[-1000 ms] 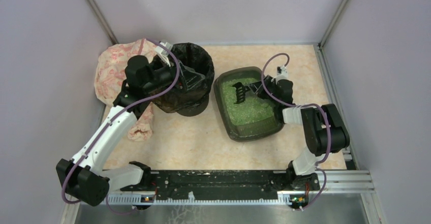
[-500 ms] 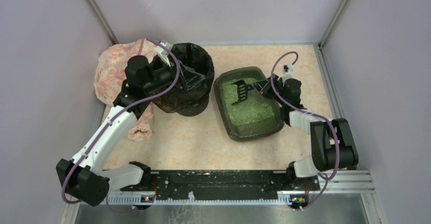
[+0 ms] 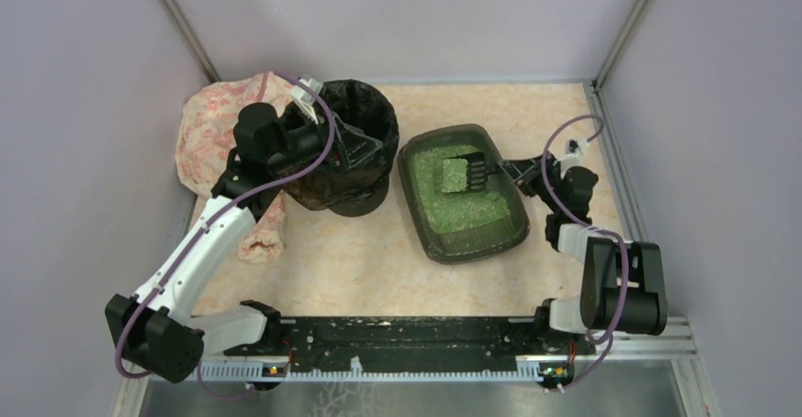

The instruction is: Clean the litter box

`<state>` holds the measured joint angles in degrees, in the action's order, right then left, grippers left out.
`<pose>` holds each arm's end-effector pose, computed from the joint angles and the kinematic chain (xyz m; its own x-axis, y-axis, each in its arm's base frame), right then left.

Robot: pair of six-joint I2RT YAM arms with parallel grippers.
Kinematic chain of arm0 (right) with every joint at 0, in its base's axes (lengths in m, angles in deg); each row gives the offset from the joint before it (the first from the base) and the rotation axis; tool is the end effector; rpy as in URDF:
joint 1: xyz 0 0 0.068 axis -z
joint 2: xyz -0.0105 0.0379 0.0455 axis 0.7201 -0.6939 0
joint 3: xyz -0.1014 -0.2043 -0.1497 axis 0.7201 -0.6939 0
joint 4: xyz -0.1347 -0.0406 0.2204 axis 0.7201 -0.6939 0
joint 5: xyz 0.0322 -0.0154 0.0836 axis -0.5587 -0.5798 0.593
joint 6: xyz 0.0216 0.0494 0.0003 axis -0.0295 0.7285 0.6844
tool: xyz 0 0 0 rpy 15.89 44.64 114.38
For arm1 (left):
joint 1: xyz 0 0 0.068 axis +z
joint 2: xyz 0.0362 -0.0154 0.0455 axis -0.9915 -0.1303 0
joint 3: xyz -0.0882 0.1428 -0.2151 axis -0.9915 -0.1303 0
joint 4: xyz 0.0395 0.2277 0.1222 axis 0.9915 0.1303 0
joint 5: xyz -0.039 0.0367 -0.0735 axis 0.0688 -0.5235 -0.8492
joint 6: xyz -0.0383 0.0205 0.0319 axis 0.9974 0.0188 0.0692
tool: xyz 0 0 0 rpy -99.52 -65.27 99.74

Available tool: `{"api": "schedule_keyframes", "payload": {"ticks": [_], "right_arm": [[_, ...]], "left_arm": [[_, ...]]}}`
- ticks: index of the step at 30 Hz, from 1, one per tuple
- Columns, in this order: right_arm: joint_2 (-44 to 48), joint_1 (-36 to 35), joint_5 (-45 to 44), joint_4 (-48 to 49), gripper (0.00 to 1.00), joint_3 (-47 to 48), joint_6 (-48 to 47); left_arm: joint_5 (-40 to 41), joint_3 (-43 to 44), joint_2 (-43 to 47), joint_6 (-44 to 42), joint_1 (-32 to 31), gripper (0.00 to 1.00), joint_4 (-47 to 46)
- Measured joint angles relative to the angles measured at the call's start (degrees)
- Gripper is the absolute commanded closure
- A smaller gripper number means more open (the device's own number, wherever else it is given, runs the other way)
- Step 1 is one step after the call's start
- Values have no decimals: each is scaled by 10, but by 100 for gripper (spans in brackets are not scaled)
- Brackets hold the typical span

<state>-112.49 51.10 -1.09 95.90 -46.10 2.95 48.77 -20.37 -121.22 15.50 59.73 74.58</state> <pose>0.2634 -0.0049 0.1948 -0.4375 0.7371 -0.5151 -0.1237 0.5180 0.8464 0.2390 -0.1218 0.3895 -0.3852 -0.1867 -0.9037 0.7410 0.5211 -0.4235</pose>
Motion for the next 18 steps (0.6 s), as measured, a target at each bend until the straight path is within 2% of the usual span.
{"api": "schedule_keyframes", "payload": {"ticks": [11,15,18], "right_arm": [[9,89,76,108,100,-54,98],[-23,91,90,201,100,-66,149],[-85,81,101,292,100,-76,200]], "left_arm": [[-2,0,-4,3,0,18,-2],[-4,0,-5,6,0,18,-6],[-5,0,-5,7,0,18,-10]]}}
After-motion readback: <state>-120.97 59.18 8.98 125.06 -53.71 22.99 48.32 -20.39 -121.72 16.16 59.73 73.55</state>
